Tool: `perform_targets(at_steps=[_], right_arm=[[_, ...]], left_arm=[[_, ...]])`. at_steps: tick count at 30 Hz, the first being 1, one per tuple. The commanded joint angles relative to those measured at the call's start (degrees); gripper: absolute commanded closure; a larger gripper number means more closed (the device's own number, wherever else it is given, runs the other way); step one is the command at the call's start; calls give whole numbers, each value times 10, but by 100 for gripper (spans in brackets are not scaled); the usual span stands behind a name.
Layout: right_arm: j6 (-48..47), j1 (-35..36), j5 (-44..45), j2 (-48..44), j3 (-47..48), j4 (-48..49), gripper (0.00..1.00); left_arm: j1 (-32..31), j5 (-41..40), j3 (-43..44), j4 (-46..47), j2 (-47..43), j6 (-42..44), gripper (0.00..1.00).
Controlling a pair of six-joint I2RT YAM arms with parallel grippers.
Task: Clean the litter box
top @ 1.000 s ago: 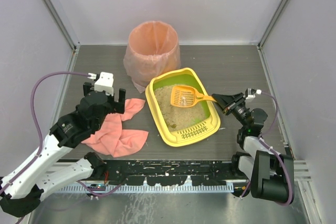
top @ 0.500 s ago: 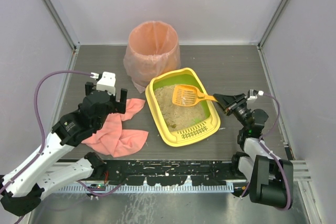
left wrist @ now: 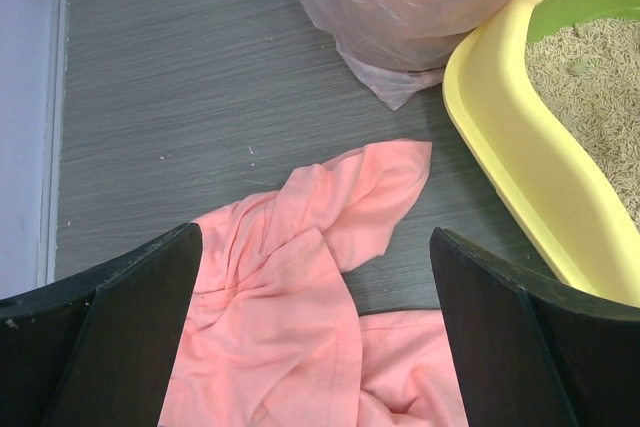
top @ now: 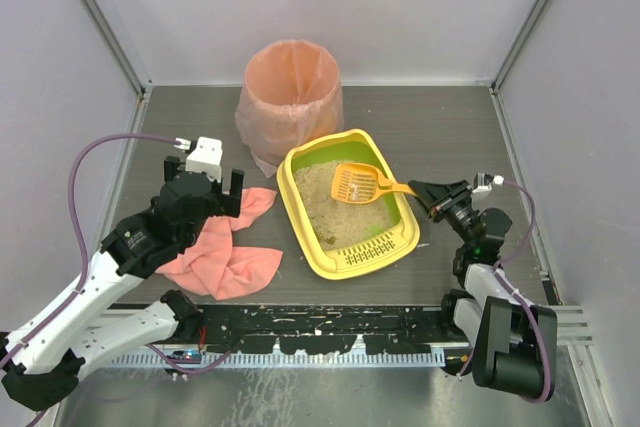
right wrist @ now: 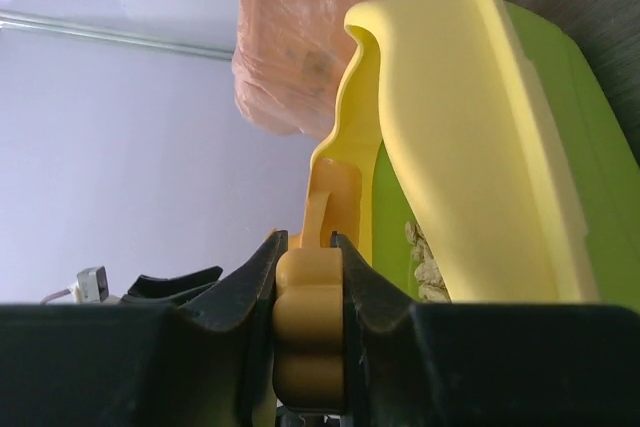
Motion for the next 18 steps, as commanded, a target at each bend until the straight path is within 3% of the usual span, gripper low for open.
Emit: perform_targets(at_steps=[1,4,7,10,18], right_arm=[[-30,31,-10,-5,31,15,99],[-5,-8,22,-27,7,1,99],[-50,25,-6,-20,49,-29,99],[-26,14,7,-28,38,-18,99],[-82,39,20,-64,103,-110,99]], left_arm=[[3,1,2,6,-3,-4,1],[4,-7,4,7,0,-2,2],[4,1,4,5,1,-5,1],[4,-3,8,1,4,-9,2],[4,41,56,-36,-4,-106,2]])
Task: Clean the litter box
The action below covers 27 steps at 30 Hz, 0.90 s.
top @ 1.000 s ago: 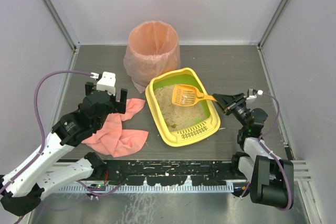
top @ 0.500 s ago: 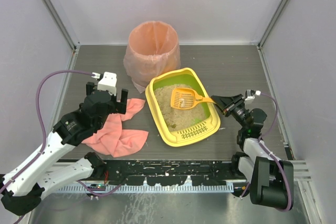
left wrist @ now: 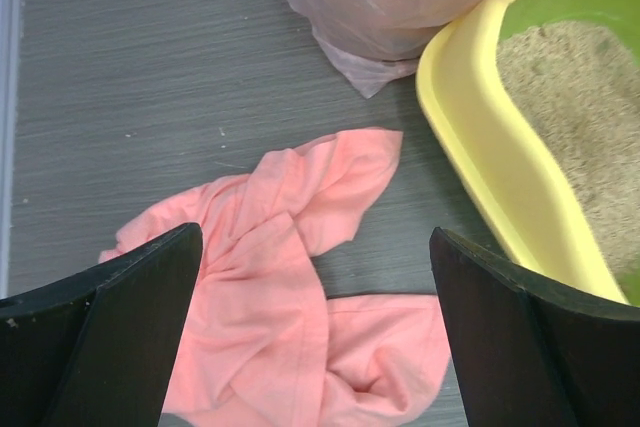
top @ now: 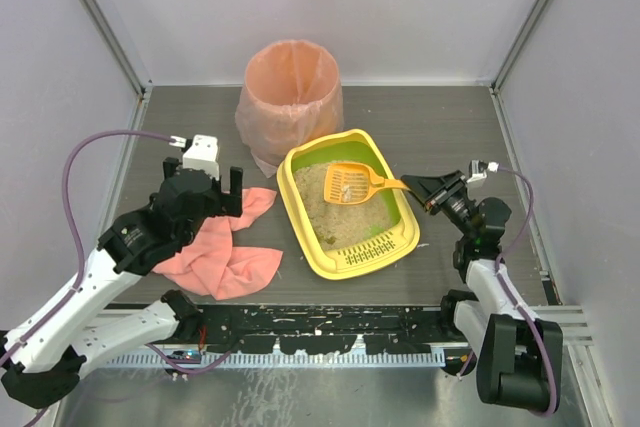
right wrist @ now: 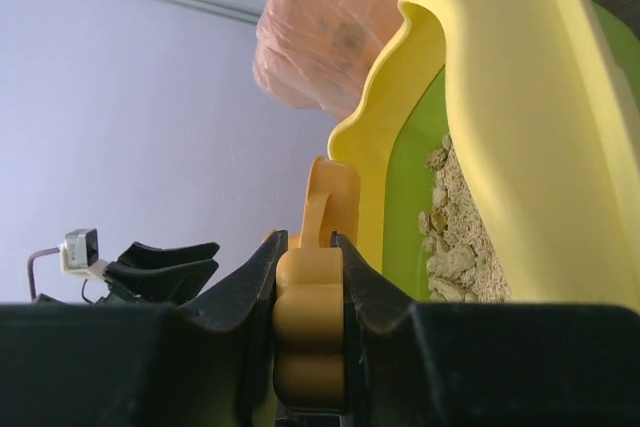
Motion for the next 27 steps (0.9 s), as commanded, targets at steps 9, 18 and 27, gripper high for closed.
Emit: perform_targets(at_steps=[9,18,27], right_arm=[[-50,35,72,14,195,-74,99],[-88,119,159,140,350,-39,99],[-157,159,183,280,525,-3,99]], left_arm=[[3,52,8,6,-21,-85,2],[3,119,-40,23,-32,-122,2],[3,135,-56,5,-36,-136,2]])
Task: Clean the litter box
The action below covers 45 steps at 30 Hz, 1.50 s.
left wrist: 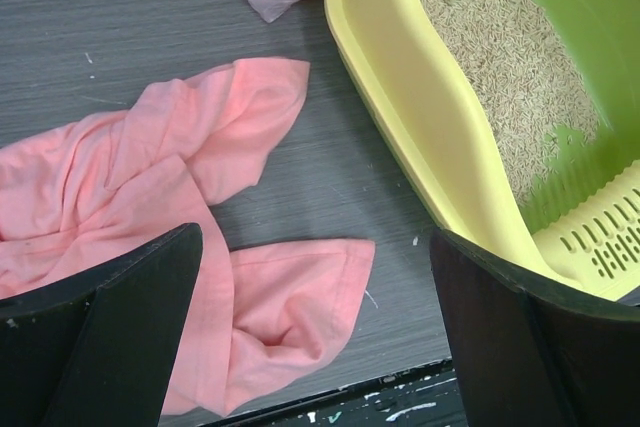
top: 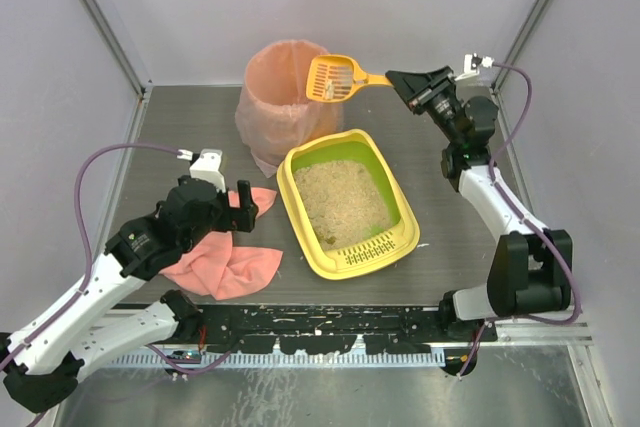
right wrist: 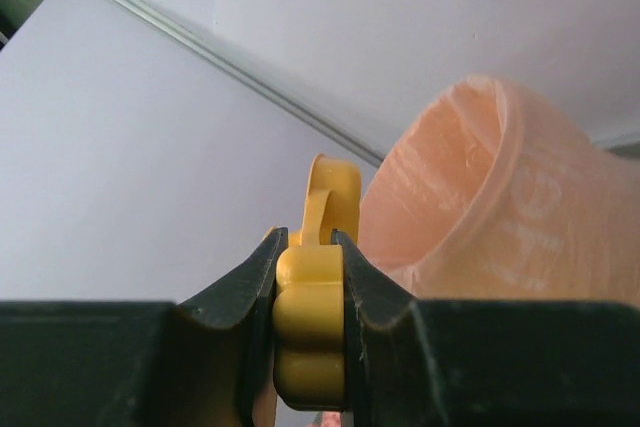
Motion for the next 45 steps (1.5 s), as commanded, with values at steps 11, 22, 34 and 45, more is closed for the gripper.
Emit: perform_targets(at_steps=[11,22,34,45], right_arm=[[-309,52,-19,175,280,13,99],[-630,131,19,206,400,-221,99],[-754,221,217,128,372,-258,99],[-506,222,285,-101,197,-293,99]], left_arm=[[3,18,-15,7,-13,-25,2],[2,-5,-29,16,-31,-30,2],[2,7,-29,40,2,-27,2],[2,47,-11,213,101,-7,0]])
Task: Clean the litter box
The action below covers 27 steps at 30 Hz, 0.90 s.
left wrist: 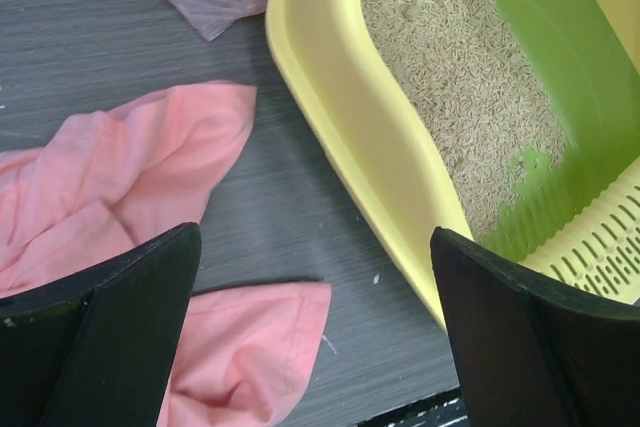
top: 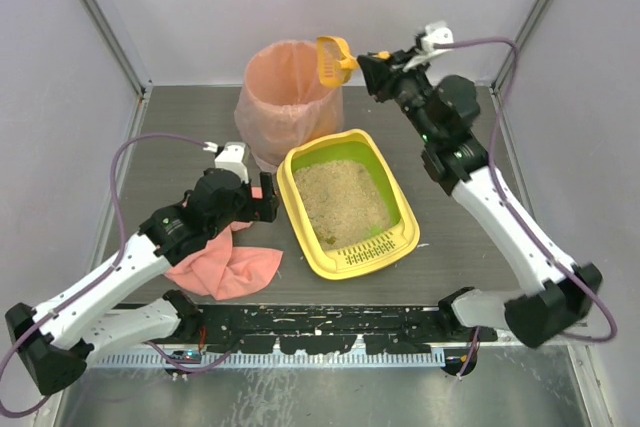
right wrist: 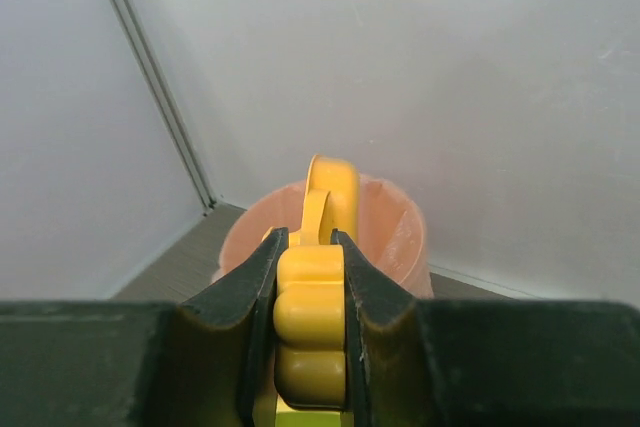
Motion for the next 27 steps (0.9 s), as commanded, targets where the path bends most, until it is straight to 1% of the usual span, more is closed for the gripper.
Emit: perform_targets(at_steps=[1,6,9,13,17,19,23,27], right_arm=[[110,1,51,-116,-64,-26,99],[142,1,52,-201,-152,-140,99],[158,1,47,-244,-211,-174,99],[151,1,32,-267,-234,-244,99],[149,1,42,-258,-246,-278,99],[150,1,54,-237,-248,-284,99],[165,2,65,-188,-245,-272,99],[180,2,86,-139,-235,-261,99]], left_arm=[[1,21,26,113,48,16,1],[1,46,44,167,114,27,4],[1,56,68,182,150,41,6],[1,45,80,202,186,46,9],[0,39,83,218,219,45,12],[1,35,94,214,249,44,16],[1,33,118,196,288,49,21],[1,24,117,198,294,54,23]])
